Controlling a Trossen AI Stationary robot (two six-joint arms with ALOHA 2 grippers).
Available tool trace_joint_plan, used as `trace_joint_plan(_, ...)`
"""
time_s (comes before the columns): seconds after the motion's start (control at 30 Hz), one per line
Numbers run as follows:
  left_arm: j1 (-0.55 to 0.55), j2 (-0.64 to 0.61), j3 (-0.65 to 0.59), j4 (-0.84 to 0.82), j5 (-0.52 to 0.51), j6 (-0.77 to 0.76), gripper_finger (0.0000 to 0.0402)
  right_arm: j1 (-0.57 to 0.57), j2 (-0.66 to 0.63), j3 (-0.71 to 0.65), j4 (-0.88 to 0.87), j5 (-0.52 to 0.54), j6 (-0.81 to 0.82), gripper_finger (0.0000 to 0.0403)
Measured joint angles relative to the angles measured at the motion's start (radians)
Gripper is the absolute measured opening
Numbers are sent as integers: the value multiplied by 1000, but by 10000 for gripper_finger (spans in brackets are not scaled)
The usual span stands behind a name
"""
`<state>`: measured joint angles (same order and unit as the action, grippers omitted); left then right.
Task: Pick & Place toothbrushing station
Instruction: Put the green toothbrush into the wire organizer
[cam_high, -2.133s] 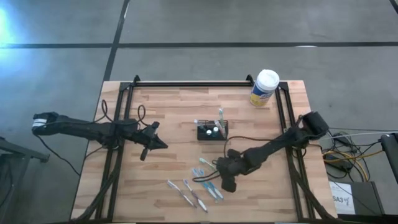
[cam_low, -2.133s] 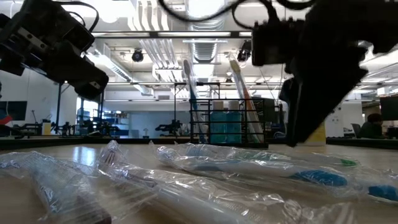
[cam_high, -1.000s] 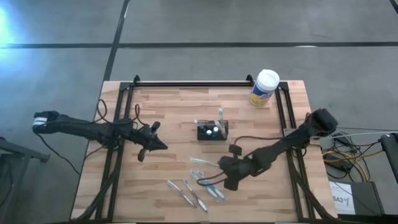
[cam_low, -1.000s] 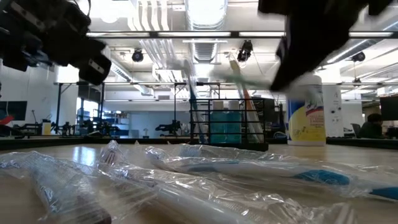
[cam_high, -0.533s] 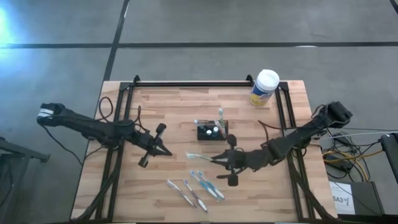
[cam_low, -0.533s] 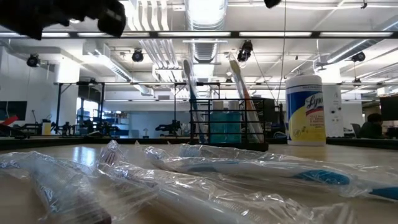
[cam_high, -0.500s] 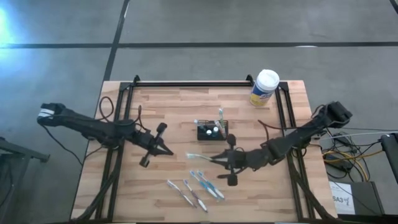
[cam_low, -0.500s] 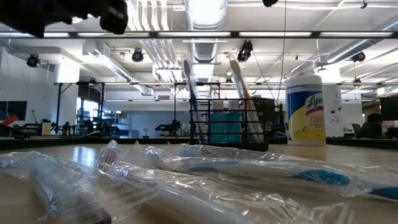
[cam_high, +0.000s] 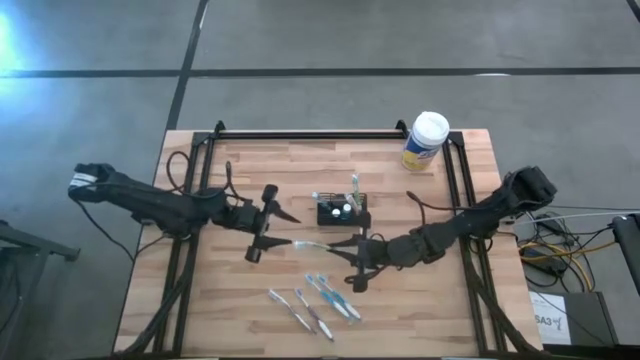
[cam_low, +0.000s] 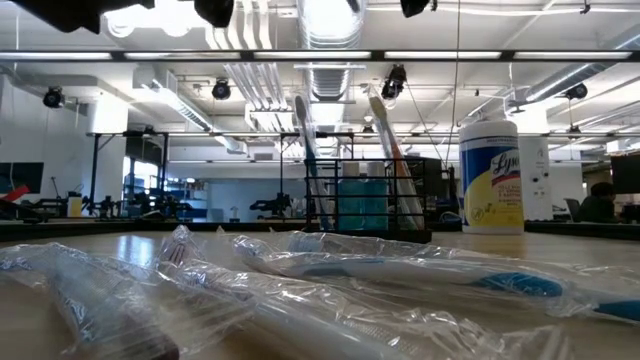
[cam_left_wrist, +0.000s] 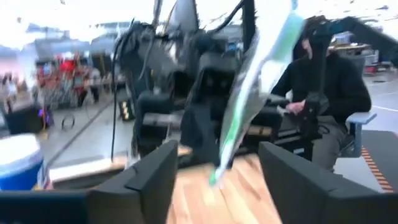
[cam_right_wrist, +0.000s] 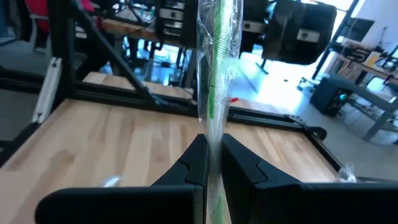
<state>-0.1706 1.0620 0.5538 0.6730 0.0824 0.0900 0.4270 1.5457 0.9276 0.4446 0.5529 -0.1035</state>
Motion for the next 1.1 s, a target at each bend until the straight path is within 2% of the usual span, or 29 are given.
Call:
trace_joint_plan(0.17, -1, 52, 33, 76, 53, 39, 266, -30, 45, 1, 58, 0, -31, 20)
trace_joint_plan(0.6, -1, 164, 113, 71, 58, 43, 253, -59, 58, 1, 114, -4, -40, 20)
trace_joint_plan(0.7, -1, 180, 136, 79, 58, 49, 227, -59, 59, 2, 115, -7, -39, 20)
trace_joint_plan(0.8, -1, 197, 148, 76, 58, 49, 184, -60, 59, 2, 116, -8, -39, 20)
trace_joint_plan(1.03, 0, 211, 148, 74, 55, 59, 31, -60, 58, 2, 115, -15, -58, 20)
trace_joint_plan(1.1, 0, 207, 148, 73, 53, 62, 24, -61, 58, 2, 115, -14, -58, 21)
